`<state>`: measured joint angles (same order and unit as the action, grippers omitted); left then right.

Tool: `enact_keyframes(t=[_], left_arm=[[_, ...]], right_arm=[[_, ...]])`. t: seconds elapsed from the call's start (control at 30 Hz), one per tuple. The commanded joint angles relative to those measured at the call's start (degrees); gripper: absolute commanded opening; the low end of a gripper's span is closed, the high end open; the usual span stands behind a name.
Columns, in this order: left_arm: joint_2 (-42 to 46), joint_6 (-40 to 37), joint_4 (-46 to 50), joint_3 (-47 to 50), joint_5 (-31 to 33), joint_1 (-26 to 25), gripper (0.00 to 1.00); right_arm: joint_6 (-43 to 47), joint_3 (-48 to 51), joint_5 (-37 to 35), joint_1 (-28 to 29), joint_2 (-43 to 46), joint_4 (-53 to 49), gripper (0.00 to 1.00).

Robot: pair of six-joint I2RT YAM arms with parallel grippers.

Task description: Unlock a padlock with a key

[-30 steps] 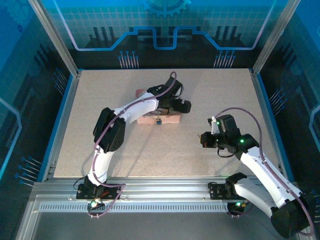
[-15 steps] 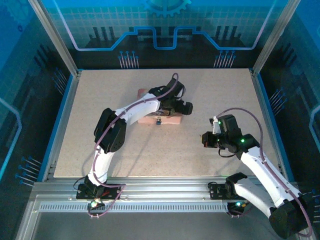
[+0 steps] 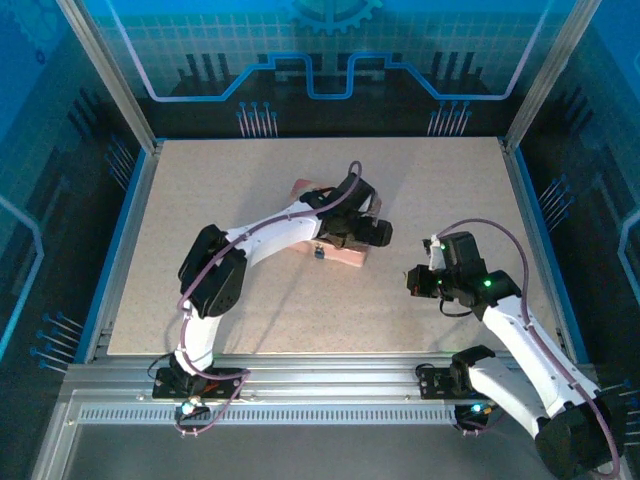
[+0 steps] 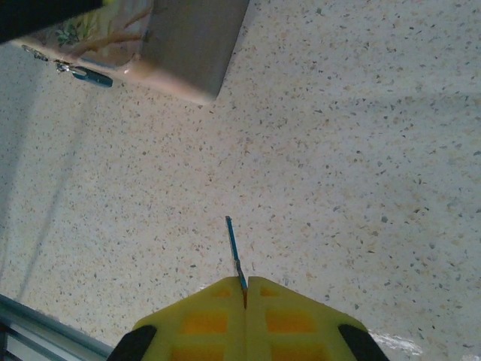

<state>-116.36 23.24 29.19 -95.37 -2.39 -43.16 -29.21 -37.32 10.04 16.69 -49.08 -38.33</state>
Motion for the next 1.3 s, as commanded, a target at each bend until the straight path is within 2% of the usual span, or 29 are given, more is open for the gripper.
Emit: enact_keyframes(t=[0.0,0.43,0.73,0.97,1.1,1.27], left_arm=[[1.0,3.2,2.3,2.8,-4.1,-2.2,0.99],[6.1,2.2,1.1,2.1,-3.6,-2.6,0.99],[12.3,0.4,-0.1,0.8,-3.3,0.2,0.99],[23.4,-4.0,-2.9,9.1,-0.3,3.8,0.99],[30.9,-6.2,-5.2,15.4,-0.1,6.7,0.99],[40.1,-6.8,-9.5,25.7,-0.6,10.2,0.99]], right_arm=[[1.0,0.8,0.7,-1.0,1.1,-1.8,0.04],[1.1,1.3,1.9,-1.1,0.9,-0.9,0.04],[1.8,1.0,3.1,-1.0,-1.5,1.6,0.04],[1.0,-1.0,7.2,-1.1,-6.4,7.9,0.03],[1.2,-5.2,14.5,-1.1,-12.5,13.1,0.03],[0.0,-11.0,18.0,-1.0,-20.9,17.0,0.03]])
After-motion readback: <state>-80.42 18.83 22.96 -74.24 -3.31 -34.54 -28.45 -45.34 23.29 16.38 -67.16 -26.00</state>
